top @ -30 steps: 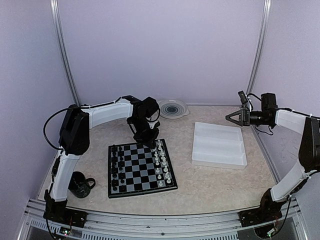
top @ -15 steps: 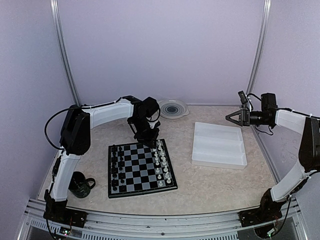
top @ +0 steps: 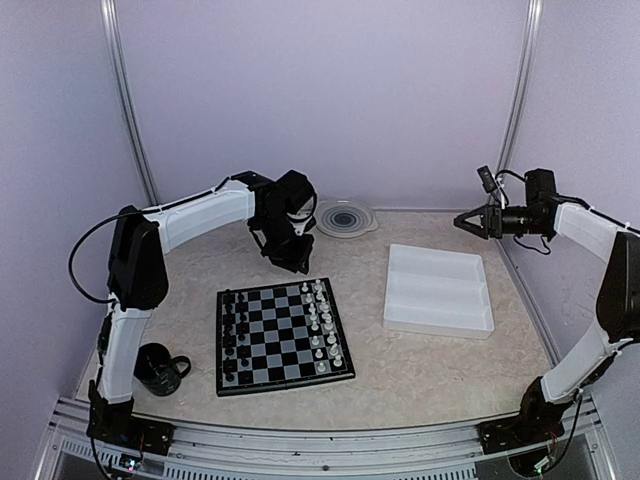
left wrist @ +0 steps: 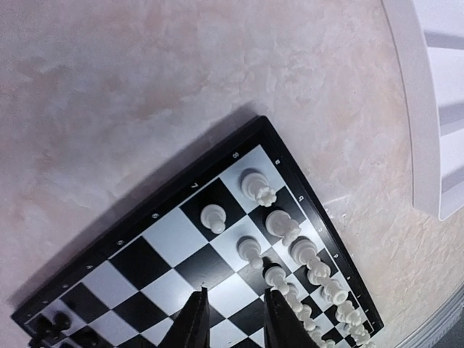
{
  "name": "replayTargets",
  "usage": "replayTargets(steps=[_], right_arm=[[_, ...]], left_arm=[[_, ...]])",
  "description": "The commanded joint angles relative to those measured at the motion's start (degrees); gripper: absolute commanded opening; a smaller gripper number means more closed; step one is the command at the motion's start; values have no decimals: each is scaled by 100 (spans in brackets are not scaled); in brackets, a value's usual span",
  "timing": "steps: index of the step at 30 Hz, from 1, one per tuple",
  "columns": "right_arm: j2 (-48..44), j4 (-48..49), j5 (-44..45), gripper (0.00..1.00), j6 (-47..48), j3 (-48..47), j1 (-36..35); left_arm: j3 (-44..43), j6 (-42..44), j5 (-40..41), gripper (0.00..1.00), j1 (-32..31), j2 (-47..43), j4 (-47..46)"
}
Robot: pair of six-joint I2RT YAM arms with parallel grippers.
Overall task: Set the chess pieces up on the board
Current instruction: Reset both arms
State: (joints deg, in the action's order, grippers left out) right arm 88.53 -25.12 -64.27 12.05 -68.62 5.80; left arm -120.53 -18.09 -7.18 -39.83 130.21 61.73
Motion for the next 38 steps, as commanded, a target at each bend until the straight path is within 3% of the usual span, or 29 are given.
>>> replayTargets(steps=[1, 4, 5, 6, 7, 8, 9, 12, 15, 20, 23, 28, 33, 38], right_arm=[[5, -613, 532, 55, 546, -555, 26], [-122, -803, 970, 56, 790, -872, 26], [-197, -834, 1155, 57, 859, -964, 26], [-289, -825, 1346, 61, 916, -1061, 26], [-379, -783, 1526, 75, 947, -1135, 26], [-477, -705, 1850, 96, 914, -1201, 26], [-585, -584, 2118, 99, 843, -1240, 26], [-933, -21, 3139, 99, 476, -1154, 26], [-1441, 993, 4099, 99, -133, -497, 26], [-1806, 1896, 4633, 99, -725, 340, 29], [-1870, 1993, 4442, 99, -852, 400, 31], [-2150, 2168, 4293, 99, -917, 569, 26], [-2183, 2079, 4208, 99, -1018, 630, 26], [-2148, 2025, 4100, 99, -1069, 621, 27]], left_arm=[[61, 295, 1080, 35, 90, -1060, -251], [326, 432, 1456, 52, 205, -1526, -459], [378, 494, 1562, 65, 257, -1674, -513], [404, 558, 1646, 95, 302, -1829, -546], [403, 601, 1726, 98, 343, -1907, -577], [394, 649, 1800, 99, 371, -2002, -630], [391, 693, 1863, 99, 386, -2066, -687], [479, 811, 2047, 99, 389, -2382, -1051], [952, 944, 2313, 99, 388, -2874, -1794], [3473, 1024, 2691, 99, 470, -4316, -4498], [4226, 894, 2903, 99, 524, -4856, -5413], [4435, 1021, 3321, 99, 542, -5256, -5484], [4220, 1220, 3576, 99, 540, -5079, -4884], [4424, 1330, 3547, 99, 528, -4972, -4986]])
